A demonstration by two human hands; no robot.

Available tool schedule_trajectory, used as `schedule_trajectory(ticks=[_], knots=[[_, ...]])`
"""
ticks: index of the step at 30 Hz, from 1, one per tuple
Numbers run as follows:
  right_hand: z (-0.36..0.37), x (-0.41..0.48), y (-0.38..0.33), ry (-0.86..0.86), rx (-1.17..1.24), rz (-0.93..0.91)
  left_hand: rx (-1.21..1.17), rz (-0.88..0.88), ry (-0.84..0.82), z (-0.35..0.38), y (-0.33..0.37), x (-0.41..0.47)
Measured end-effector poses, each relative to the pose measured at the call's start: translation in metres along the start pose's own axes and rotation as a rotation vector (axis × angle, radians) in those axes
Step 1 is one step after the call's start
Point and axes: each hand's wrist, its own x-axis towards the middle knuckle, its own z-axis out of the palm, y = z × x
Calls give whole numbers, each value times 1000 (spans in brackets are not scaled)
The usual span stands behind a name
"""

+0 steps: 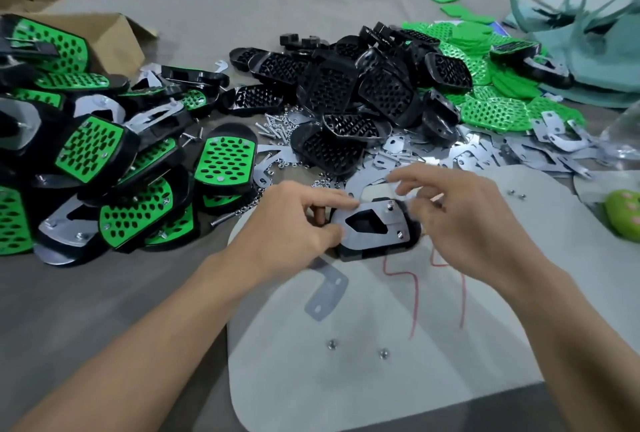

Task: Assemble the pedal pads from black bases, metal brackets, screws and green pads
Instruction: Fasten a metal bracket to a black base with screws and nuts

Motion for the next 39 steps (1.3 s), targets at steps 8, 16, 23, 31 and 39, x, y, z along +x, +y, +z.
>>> schedule_trajectory(ticks=[8,16,23,31,39], knots=[[12,-19,12,127,125,106,-28,3,23,6,-3,-2],[18,-27,16,100,227,91,-44,-17,26,8,-5,-1],[18,-29,21,27,314,60,-68,-11,35,9,-5,-3],[21,-29,27,0,444,70,-90,-25,44,10,-5,-4],[25,-27,29,118,520,132,-100,-33,30,12,-7,-2]])
